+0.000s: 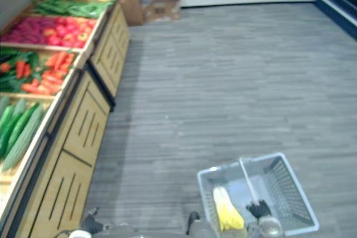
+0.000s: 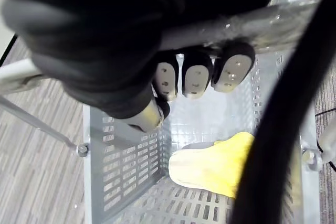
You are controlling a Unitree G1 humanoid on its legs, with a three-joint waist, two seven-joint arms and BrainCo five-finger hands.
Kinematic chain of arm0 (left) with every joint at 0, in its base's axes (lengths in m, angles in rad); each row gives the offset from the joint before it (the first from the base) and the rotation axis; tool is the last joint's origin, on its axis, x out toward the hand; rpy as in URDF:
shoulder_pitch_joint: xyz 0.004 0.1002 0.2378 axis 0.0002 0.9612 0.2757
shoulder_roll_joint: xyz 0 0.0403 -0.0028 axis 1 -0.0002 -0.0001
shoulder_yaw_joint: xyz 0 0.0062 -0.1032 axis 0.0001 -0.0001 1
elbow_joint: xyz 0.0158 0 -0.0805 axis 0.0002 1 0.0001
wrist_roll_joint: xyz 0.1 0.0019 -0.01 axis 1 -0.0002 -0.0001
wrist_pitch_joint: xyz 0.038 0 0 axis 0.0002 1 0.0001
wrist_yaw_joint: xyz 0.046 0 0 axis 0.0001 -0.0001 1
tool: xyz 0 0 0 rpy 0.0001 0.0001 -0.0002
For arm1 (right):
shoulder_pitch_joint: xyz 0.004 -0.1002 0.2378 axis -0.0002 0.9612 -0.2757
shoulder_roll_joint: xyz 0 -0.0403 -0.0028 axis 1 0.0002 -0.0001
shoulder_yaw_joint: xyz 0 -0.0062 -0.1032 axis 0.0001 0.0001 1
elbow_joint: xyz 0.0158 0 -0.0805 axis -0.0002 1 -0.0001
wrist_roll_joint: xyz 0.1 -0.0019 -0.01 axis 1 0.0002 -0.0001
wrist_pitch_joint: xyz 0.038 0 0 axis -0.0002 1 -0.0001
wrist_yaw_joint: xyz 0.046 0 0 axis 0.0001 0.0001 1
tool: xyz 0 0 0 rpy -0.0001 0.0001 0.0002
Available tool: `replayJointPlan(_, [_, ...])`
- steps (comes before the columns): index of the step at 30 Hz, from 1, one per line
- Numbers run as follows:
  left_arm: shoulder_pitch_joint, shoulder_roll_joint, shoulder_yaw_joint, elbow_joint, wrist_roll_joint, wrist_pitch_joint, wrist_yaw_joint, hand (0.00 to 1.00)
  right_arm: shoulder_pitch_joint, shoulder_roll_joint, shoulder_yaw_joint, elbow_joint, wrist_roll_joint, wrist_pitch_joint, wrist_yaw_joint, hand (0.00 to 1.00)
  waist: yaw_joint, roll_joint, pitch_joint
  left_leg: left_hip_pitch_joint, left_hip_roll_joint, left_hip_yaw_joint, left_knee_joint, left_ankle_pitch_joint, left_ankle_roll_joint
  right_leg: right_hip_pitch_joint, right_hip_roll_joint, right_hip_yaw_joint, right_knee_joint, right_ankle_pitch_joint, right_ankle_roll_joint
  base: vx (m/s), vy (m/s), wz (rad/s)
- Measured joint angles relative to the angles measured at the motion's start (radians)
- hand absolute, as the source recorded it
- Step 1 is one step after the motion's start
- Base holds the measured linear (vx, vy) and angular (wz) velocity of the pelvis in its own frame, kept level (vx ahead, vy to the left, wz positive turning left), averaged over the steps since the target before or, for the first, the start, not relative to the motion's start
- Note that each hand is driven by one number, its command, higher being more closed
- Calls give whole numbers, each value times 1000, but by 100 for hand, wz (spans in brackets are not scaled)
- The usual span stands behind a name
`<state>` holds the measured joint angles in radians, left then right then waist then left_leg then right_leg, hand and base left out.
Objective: Pick vegetable in the basket
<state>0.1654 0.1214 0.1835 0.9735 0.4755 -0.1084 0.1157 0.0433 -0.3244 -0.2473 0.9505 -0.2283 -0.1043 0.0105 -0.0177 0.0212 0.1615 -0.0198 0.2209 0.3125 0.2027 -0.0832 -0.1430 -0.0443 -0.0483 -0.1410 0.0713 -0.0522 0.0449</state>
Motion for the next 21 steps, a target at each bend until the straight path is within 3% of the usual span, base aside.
replayJointPlan(2, [3,-7,-3,0,0,-2,0,0,-13,-23,0,-21,-3,0,-10,100,5,26,-5,-11,-16,-58,-82,15,10,-27,29,44,1,10,17,9,208,-81])
replayJointPlan(3, [2,0,-3,1,0,1,2,0,-18,-24,0,-36,-12,-1,-18,100,6,27,-12,-7,-27,-44,-97,9,11,-38,16,65,-4,19,30,36,214,-55])
replayJointPlan(6, [1,8,-5,0,0,0,16,0,-7,-27,-4,-79,-65,-5,-27,100,2,-4,-9,-5,-81,-19,-125,6,41,-32,-33,76,-54,57,58,78,215,-14])
replayJointPlan(10, [6,10,-20,2,3,3,16,0,1,-28,-5,-94,-98,-3,-37,100,-2,2,-12,33,-132,-19,-168,7,51,-4,-69,75,-72,64,71,104,140,6])
replayJointPlan(21, [8,20,-32,1,3,11,32,0,2,18,-9,-244,-285,8,-123,100,-1,2,-24,44,-136,-24,-180,5,63,-5,-67,74,-72,65,72,15,16,-2])
